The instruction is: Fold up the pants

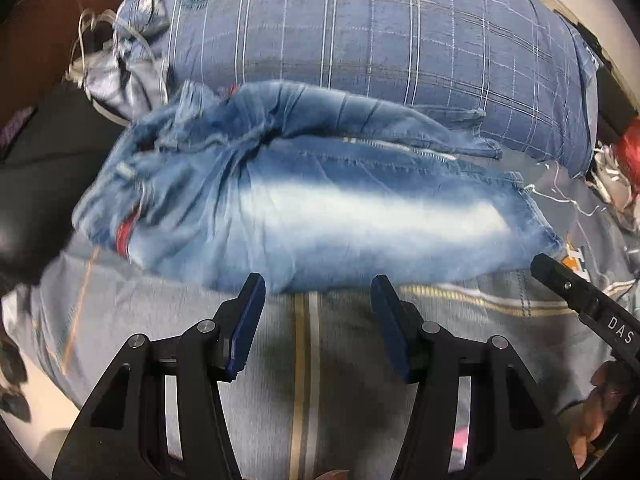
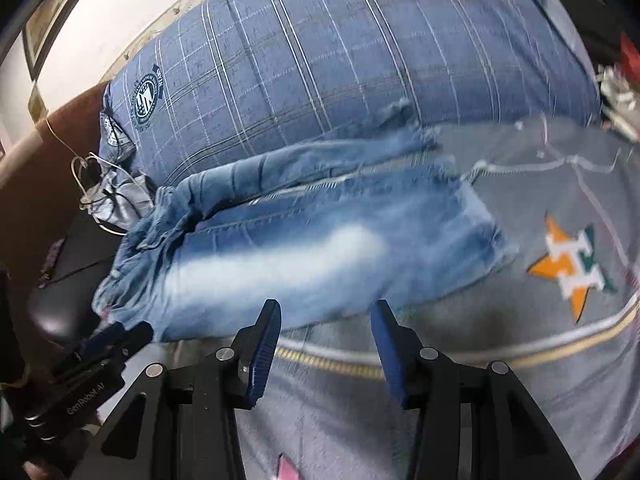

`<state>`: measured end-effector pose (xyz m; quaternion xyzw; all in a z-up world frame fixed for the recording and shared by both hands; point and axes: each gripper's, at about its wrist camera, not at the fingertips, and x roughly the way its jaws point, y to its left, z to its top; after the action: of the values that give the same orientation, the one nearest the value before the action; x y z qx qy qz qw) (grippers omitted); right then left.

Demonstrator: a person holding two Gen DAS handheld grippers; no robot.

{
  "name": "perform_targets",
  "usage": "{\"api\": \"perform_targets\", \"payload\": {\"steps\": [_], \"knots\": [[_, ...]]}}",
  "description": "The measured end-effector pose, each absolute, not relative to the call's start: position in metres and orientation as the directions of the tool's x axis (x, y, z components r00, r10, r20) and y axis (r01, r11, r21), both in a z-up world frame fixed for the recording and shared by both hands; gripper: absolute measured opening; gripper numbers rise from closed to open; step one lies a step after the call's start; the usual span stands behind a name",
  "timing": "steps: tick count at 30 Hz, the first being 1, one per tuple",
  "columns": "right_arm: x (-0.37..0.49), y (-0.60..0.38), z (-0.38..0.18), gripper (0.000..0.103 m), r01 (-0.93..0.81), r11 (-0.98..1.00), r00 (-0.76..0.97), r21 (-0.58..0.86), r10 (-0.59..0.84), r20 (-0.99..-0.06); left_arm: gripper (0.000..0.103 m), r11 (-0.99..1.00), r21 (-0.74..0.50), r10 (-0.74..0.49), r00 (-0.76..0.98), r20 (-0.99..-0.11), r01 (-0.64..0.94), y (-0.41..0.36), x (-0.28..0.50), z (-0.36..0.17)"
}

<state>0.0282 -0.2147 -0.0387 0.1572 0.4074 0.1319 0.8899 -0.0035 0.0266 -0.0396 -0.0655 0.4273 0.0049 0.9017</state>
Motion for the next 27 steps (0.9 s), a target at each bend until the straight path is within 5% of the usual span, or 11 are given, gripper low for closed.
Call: {"api": "perform_targets", "payload": {"steps": [14,27], "knots": [[0.039,-0.258,-0.08,0.045,0.113,0.761,0.508,0.638,0.508,-0.695,0.055,0.857,-0.487,-0.365,0.473,-0.802,-0.165,0.069,0.014,-0.07],[0.085,-0.276,-0.097,0.041,0.243,0.593,0.528,0.767,0.583,-0.618,0.055,0.751,-0.594,-0.442,0.45,-0.776,-0.287,0.079,0.049,-0.085]]}}
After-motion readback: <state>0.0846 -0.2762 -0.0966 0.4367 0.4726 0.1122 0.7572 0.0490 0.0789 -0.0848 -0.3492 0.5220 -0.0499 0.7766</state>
